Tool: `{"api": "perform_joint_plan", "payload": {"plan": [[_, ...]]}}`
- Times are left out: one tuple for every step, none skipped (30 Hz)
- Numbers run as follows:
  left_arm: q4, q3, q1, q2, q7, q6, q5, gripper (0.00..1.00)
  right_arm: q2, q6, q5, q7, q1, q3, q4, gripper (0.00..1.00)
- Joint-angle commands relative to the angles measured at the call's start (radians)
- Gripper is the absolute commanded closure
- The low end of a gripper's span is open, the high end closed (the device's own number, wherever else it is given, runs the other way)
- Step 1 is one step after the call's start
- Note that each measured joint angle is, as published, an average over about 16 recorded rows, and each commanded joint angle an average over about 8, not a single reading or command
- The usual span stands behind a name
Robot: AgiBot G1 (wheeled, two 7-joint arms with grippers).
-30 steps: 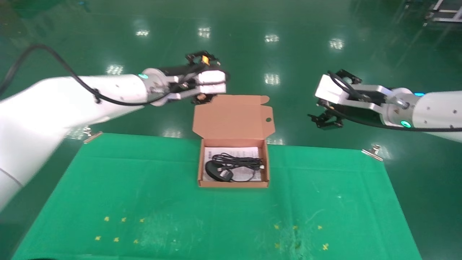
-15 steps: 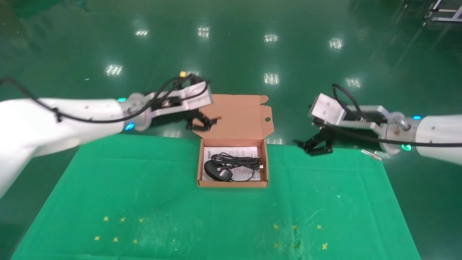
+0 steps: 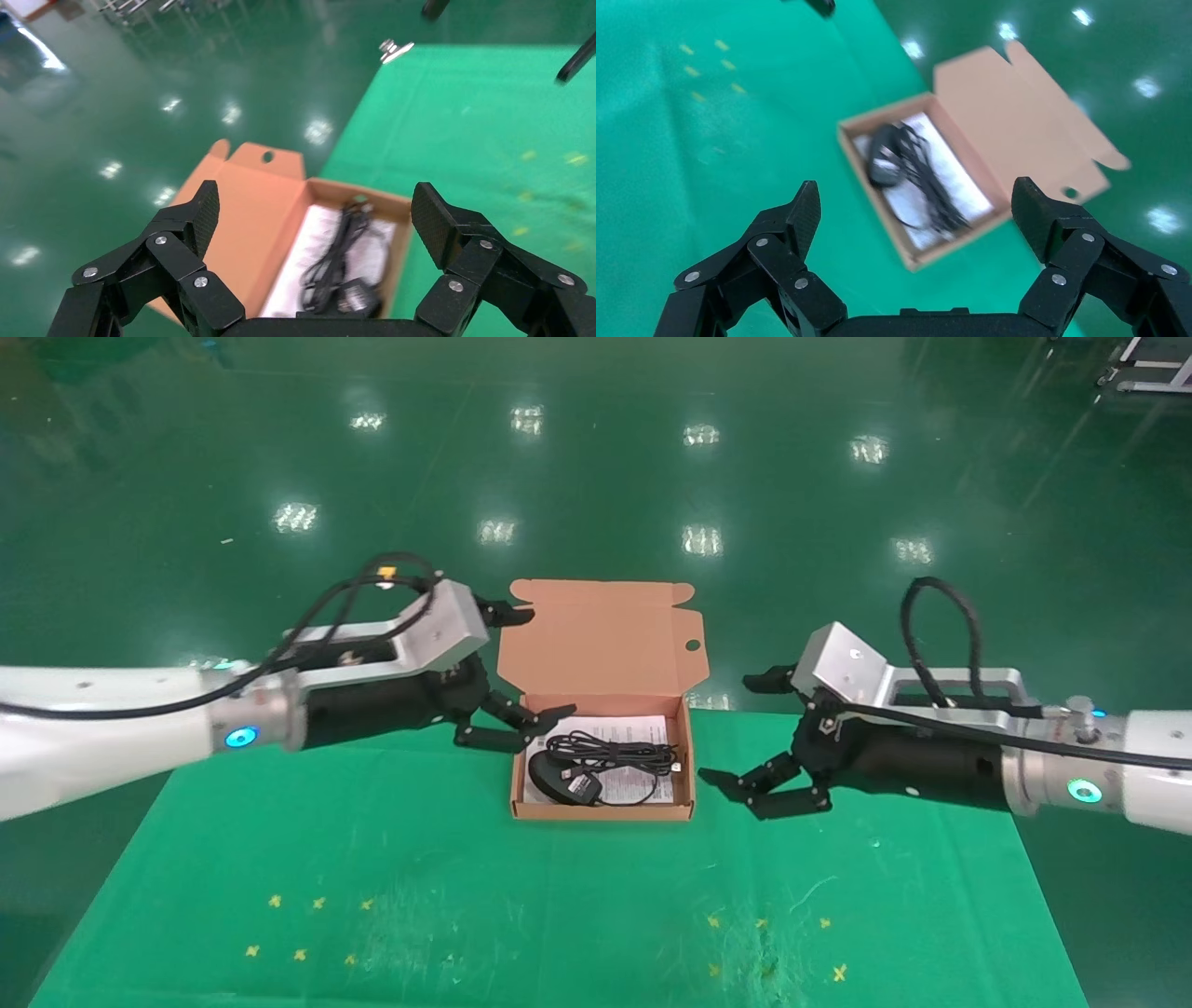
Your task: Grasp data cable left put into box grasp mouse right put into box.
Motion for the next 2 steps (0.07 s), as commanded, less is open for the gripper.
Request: {"api": "perform_joint_plan", "payload": {"plan": [[-0.036, -0.044, 0.037, -0.04, -0.026, 0.06, -0.052, 0.0, 0.012, -0.055, 0.055, -0.011, -0.04, 0.056, 0.015, 0.0], [-0.042, -0.05, 0.043, -0.046, -0.029, 0.069, -0.059, 0.0, 0.014, -0.063, 0.062, -0.012, -0.046, 0.064, 0.017, 0.0]]}}
